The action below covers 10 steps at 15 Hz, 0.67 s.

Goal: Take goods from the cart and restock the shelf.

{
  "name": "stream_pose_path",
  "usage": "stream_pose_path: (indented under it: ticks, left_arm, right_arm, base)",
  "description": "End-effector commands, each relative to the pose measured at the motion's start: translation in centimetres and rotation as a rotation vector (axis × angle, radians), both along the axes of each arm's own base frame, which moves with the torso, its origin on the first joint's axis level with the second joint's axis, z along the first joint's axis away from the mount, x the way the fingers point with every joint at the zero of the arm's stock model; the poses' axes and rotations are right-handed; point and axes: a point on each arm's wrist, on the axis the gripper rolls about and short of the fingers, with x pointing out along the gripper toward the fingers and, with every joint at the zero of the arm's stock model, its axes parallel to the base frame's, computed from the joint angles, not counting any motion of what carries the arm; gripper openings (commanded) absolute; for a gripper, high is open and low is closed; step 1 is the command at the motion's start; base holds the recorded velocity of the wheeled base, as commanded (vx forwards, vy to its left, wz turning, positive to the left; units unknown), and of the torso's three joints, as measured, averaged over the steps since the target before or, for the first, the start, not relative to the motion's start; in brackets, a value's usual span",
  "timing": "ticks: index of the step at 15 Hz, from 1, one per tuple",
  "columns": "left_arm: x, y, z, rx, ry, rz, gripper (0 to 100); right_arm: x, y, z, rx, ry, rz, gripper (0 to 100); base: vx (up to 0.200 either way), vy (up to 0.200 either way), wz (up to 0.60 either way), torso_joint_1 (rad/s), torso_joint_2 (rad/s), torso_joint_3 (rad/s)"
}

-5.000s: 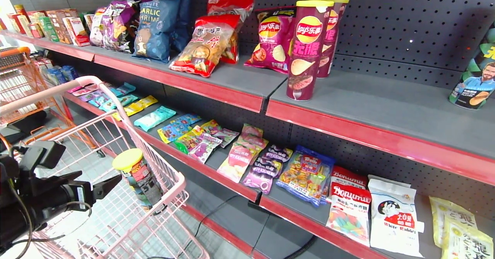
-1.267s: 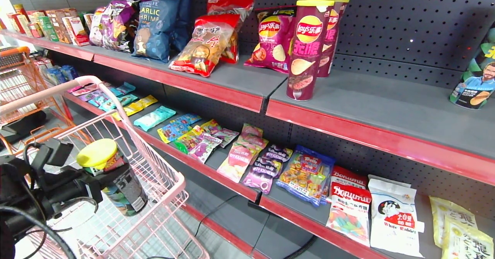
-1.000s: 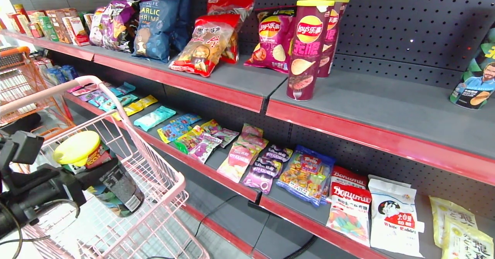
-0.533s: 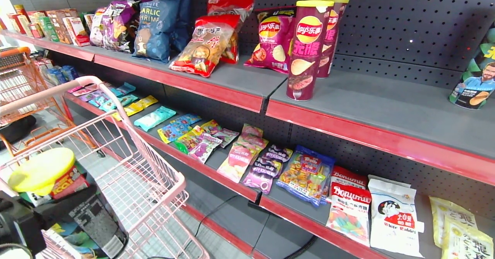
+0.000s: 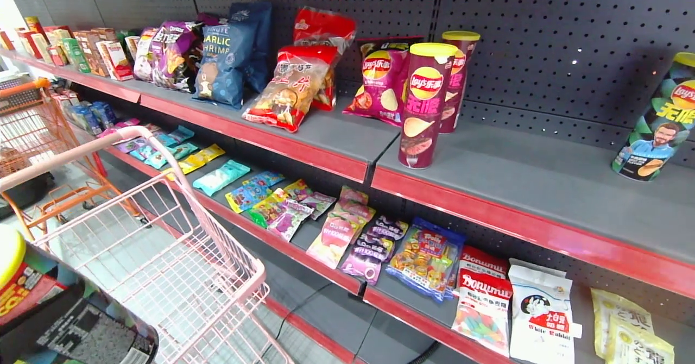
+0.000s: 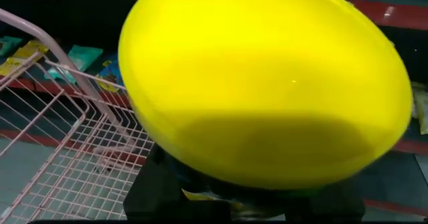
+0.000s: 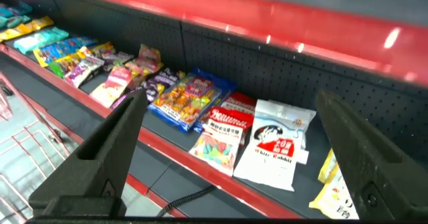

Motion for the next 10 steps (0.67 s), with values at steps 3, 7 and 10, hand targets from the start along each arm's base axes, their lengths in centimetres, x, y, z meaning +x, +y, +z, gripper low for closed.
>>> stream_pose_path:
  ticks: [3,7,10]
  left_arm:
    - [-3.3,-0.4,-0.7,0.007,-0.054,-0.007,0]
    - [-4.1,-0.5,-1.2,0.008,-0.054,-0.001,0]
    - [-4.1,-0.5,-1.2,0.008,-0.052,0.002,0]
  right_arm:
    - [0.0,0.0,0.0,0.000,0.001,0.000,100]
    - [0.0,0.0,0.0,0.000,0.001,0.000,100]
    - [0.0,0.0,0.0,0.000,0.001,0.001,100]
  base:
    - [0.000,0.000,0.00,0.237,-0.59,-0.357]
    - [0.000,0.000,0.00,0.214,-0.52,-0.301]
    - [0.000,0.000,0.00,0.172,-0.39,-0.224]
